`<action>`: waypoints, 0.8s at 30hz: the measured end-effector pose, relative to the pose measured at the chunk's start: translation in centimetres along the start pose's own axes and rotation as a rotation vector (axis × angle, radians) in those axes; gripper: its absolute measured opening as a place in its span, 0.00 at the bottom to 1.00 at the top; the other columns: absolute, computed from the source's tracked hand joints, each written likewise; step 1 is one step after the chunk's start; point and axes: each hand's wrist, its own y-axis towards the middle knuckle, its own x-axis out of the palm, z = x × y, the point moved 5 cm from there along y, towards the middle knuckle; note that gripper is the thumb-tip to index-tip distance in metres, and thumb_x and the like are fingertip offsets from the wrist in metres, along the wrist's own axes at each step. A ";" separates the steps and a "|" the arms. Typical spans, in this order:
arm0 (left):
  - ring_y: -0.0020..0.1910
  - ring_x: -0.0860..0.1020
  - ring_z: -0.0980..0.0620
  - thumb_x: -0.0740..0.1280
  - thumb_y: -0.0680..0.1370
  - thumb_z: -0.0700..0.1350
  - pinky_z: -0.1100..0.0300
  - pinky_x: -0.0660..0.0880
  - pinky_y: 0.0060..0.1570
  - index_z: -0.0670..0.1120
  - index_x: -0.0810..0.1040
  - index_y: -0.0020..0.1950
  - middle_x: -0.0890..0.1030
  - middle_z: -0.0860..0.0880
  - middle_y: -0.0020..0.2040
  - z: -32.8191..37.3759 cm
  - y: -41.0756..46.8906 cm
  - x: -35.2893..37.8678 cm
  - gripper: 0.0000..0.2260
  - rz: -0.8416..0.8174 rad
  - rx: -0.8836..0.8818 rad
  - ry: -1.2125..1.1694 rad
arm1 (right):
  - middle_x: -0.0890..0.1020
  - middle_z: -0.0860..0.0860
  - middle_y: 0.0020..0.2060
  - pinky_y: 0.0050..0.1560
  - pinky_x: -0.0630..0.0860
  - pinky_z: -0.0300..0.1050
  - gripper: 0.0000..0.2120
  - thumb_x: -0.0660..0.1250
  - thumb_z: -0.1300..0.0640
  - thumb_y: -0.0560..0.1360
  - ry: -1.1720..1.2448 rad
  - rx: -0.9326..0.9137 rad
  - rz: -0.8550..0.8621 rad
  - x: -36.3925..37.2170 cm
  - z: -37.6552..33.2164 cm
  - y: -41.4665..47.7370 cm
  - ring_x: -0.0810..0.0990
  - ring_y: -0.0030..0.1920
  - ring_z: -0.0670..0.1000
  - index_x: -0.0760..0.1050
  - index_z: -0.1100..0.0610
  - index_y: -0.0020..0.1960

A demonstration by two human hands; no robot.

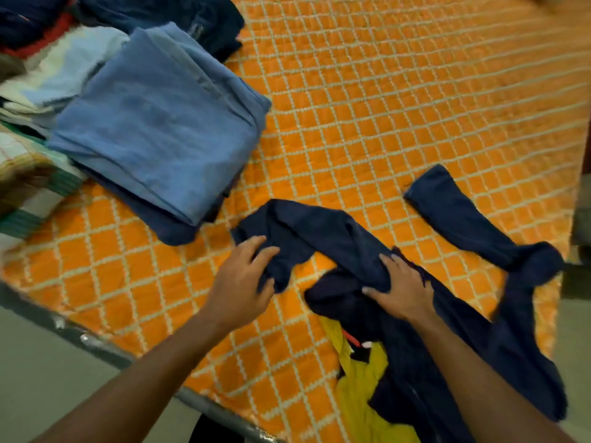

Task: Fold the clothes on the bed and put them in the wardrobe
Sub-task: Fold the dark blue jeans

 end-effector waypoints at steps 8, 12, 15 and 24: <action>0.72 0.64 0.33 0.77 0.71 0.51 0.34 0.69 0.61 0.50 0.66 0.76 0.66 0.37 0.73 -1.5 -1.3 7.9 0.36 -0.119 -0.432 0.258 | 0.55 0.55 0.80 0.69 0.62 0.67 0.50 0.62 0.22 0.70 0.174 0.207 0.135 2.7 7.1 -2.0 0.60 0.76 0.63 0.48 0.43 0.82; 0.57 0.73 0.30 0.70 0.75 0.41 0.36 0.75 0.52 0.45 0.75 0.69 0.74 0.37 0.61 -1.3 -1.2 7.6 0.22 -0.057 -0.366 0.247 | 0.81 0.54 0.59 0.52 0.72 0.54 0.26 0.67 0.35 0.77 0.216 0.010 0.230 1.4 6.9 -1.7 0.78 0.60 0.61 0.71 0.52 0.66; 0.58 0.74 0.33 0.68 0.77 0.43 0.41 0.75 0.56 0.46 0.76 0.68 0.76 0.39 0.61 0.7 -3.4 7.9 0.19 0.026 -0.456 0.134 | 0.80 0.52 0.45 0.41 0.71 0.51 0.14 0.64 0.42 0.80 0.311 -0.171 0.281 2.1 5.6 -4.4 0.80 0.48 0.60 0.71 0.53 0.55; 0.64 0.72 0.55 0.69 0.78 0.47 0.49 0.75 0.60 0.52 0.72 0.69 0.71 0.56 0.63 12.2 -9.6 8.5 0.20 0.203 -0.439 -0.417 | 0.70 0.52 0.52 0.31 0.73 0.52 0.12 0.64 0.46 0.82 0.568 -0.530 0.577 1.5 -3.8 -13.9 0.75 0.42 0.56 0.77 0.54 0.49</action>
